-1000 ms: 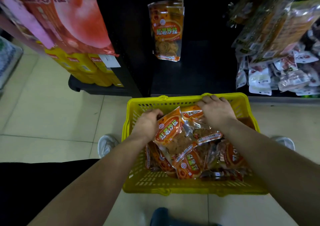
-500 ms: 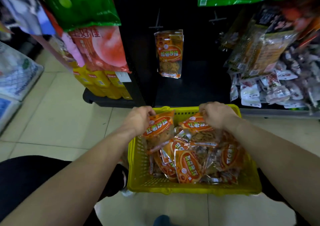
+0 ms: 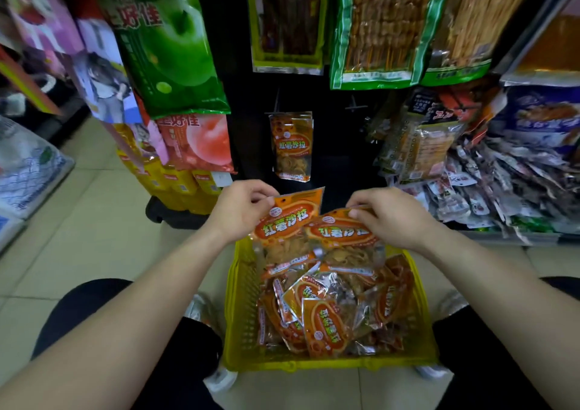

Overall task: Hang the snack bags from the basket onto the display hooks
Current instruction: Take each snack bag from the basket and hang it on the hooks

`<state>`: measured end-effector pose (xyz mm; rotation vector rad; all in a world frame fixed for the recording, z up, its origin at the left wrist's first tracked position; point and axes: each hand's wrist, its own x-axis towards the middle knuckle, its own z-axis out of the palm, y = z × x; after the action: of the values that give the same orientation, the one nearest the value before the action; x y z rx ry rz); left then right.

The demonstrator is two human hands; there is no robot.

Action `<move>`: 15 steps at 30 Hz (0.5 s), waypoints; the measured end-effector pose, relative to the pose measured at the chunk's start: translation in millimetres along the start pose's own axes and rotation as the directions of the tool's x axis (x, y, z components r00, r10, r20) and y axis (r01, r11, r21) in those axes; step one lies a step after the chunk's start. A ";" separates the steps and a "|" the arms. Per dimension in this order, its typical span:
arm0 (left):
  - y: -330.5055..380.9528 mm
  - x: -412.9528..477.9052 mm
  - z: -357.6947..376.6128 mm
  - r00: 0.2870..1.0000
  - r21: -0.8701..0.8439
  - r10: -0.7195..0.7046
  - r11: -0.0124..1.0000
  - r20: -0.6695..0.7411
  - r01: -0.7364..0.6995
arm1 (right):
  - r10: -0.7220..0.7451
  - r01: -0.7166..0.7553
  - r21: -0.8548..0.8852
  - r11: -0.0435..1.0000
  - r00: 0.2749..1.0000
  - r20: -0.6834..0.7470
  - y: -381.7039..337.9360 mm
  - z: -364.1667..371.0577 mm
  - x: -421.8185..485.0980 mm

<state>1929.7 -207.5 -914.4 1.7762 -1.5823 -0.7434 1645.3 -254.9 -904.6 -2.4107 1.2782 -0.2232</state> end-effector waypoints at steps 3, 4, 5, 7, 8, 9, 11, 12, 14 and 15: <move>5.1 -2.5 9.4 0.998 -0.088 0.046 0.995 0.031 -0.043 | 0.036 -0.030 0.110 0.994 0.997 -0.062 -1.0 3.2 1.6; 6.4 -2.3 11.8 0.997 -0.104 0.068 0.993 0.046 -0.063 | 0.039 -0.028 0.128 0.991 0.995 -0.087 -0.7 3.6 5.4; 8.1 -0.9 14.1 0.994 -0.121 0.088 0.989 0.058 -0.080 | 0.037 -0.019 0.137 0.990 0.992 -0.124 -0.3 3.6 9.4; 13.1 3.0 17.5 0.992 -0.170 0.110 0.981 0.061 -0.098 | 0.023 0.011 0.138 0.990 0.971 -0.238 0.9 2.2 16.9; 15.8 5.2 18.6 0.992 -0.199 0.113 0.975 0.054 -0.100 | 0.020 0.023 0.139 0.990 0.955 -0.297 1.3 1.6 20.3; 18.1 7.8 19.8 0.992 -0.221 0.114 0.970 0.044 -0.102 | 0.024 0.029 0.150 0.988 0.940 -0.341 2.3 1.0 23.2; 21.4 12.2 22.0 0.993 -0.231 0.116 0.967 0.028 -0.107 | 0.047 0.039 0.222 0.974 0.928 -0.371 3.4 0.6 28.3; 22.3 14.0 23.5 0.993 -0.230 0.115 0.967 0.024 -0.106 | 0.068 0.036 0.273 0.961 0.929 -0.364 3.7 0.9 31.0; 23.3 17.1 27.9 0.995 -0.234 0.099 0.968 0.017 -0.092 | 0.105 0.009 0.315 0.949 0.934 -0.341 4.6 3.7 37.3; 23.6 18.7 30.6 0.996 -0.240 0.085 0.968 0.017 -0.078 | 0.110 -0.004 0.298 0.954 0.934 -0.340 5.0 5.7 40.4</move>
<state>1893.5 -230.6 -915.6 1.5246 -1.5038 -0.8818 1666.4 -289.1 -913.7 -2.1347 1.3500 -0.8036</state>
